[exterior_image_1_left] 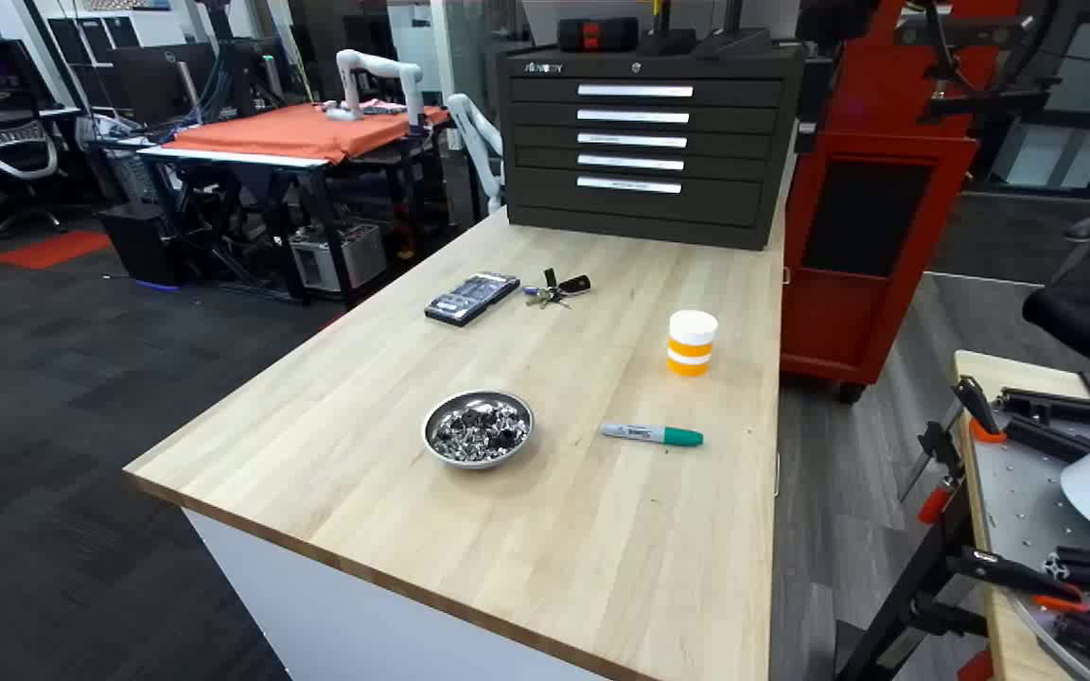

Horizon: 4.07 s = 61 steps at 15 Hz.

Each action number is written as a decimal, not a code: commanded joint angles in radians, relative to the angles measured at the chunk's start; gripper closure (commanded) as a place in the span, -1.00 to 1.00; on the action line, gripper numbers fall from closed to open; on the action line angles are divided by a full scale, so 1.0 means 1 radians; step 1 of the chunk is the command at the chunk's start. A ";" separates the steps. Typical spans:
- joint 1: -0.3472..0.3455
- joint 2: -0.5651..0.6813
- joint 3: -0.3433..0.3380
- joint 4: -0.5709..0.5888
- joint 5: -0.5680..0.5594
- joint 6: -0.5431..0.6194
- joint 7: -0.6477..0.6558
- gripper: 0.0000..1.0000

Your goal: Put the marker in the cup

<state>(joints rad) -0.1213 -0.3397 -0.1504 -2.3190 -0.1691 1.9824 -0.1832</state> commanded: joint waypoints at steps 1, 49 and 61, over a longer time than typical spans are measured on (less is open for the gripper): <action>0.000 0.000 0.001 0.002 0.001 -0.002 0.000 -1.00; 0.158 0.353 0.198 0.039 0.226 0.247 0.016 -1.00; 0.171 0.354 0.210 -0.029 0.164 0.291 0.009 -1.00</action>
<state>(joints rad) 0.0404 0.0143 0.0565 -2.3105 0.0071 2.2334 -0.1791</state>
